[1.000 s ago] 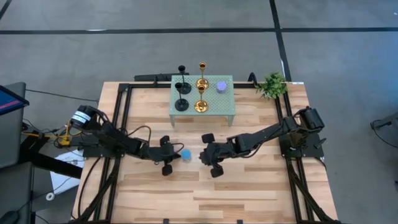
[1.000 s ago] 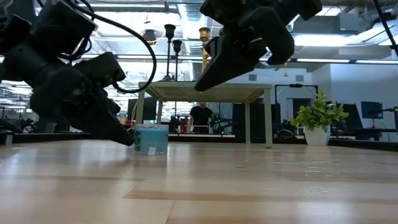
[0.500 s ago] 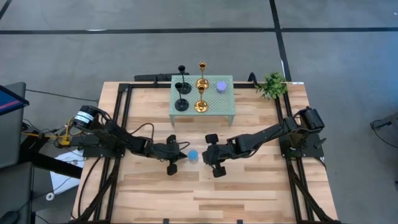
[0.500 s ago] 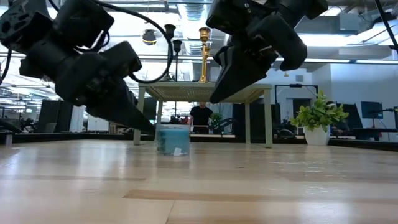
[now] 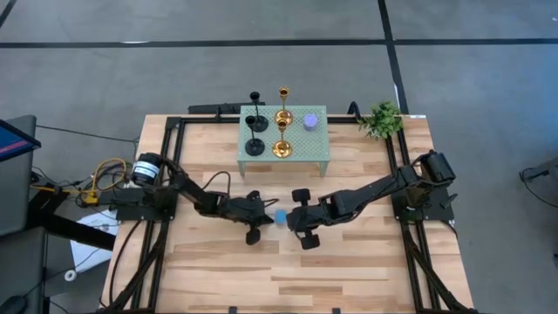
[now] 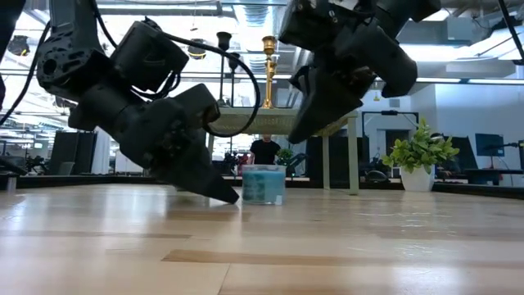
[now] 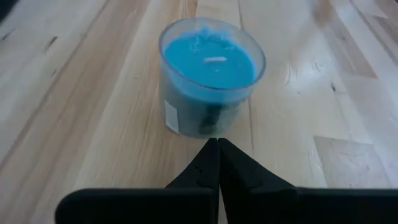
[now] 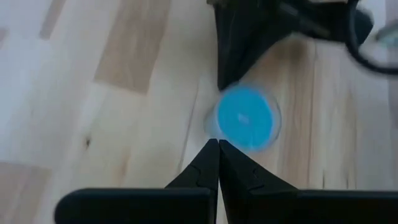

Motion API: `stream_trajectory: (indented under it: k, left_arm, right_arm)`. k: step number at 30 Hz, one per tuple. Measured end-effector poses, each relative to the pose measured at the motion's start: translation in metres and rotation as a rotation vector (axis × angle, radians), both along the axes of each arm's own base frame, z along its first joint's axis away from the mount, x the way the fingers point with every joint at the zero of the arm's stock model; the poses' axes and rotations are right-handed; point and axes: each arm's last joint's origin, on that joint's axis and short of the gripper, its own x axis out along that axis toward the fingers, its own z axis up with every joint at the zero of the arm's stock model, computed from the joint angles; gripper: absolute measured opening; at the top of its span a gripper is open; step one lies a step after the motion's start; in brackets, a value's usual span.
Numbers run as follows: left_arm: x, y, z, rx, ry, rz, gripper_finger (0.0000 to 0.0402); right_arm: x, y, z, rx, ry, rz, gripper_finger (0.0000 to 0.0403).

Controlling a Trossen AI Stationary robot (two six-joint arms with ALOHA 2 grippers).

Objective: Pick & Place candle stick holders
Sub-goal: Put the blue scented candle on the shelf aligned with the purple scented candle

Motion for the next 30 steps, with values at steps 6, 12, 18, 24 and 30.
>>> stream_trajectory:
  k: [6, 12, 18, 24, 30]
  left_arm:
    - [0.001, 0.0, 0.006, 0.021, -0.032, -0.012, 0.0]
    - [0.001, -0.001, 0.011, 0.019, -0.05, -0.014, 0.0005]
    - [-0.003, -0.004, 0.03, 0.007, -0.109, -0.026, 0.0005]
    - [-0.013, -0.003, 0.046, 0.014, -0.077, -0.03, 0.0006]
    - [-0.022, -0.001, 0.058, 0.02, -0.049, -0.033, 0.0006]
  right_arm:
    - [-0.006, 0.001, -0.003, -0.029, 0.053, -0.021, 0.0]
    - [-0.001, 0.003, 0.0, -0.008, 0.003, 0.016, 0.0]
    - [0.004, 0.003, 0.0, -0.037, -0.036, 0.098, 0.0]
    - [0.009, -0.003, 0.001, 0.041, -0.046, 0.147, 0.0]
    - [0.011, -0.004, 0.002, 0.057, -0.065, 0.158, 0.0013]
